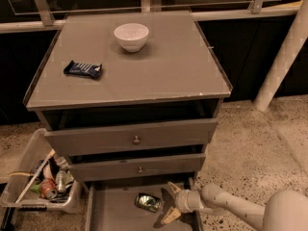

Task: Pick green can from bottom drawer and place on counter

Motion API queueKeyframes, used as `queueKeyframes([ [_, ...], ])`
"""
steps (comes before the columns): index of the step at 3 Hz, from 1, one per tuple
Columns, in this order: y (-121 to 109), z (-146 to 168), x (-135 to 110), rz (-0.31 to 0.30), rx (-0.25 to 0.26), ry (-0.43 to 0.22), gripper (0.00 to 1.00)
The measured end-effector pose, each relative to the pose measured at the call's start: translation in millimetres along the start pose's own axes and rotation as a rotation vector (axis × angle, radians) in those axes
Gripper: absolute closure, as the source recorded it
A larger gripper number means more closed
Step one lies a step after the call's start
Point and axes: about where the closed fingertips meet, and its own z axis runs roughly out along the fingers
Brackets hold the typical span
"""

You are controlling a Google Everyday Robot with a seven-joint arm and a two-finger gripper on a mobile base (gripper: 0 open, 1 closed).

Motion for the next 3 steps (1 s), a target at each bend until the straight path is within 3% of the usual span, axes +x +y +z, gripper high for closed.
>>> queueKeyframes([
  [2,-5,34,17,0.018,0.016,0.08,0.0],
  [3,-9,46,19,0.024,0.024,0.082,0.0],
])
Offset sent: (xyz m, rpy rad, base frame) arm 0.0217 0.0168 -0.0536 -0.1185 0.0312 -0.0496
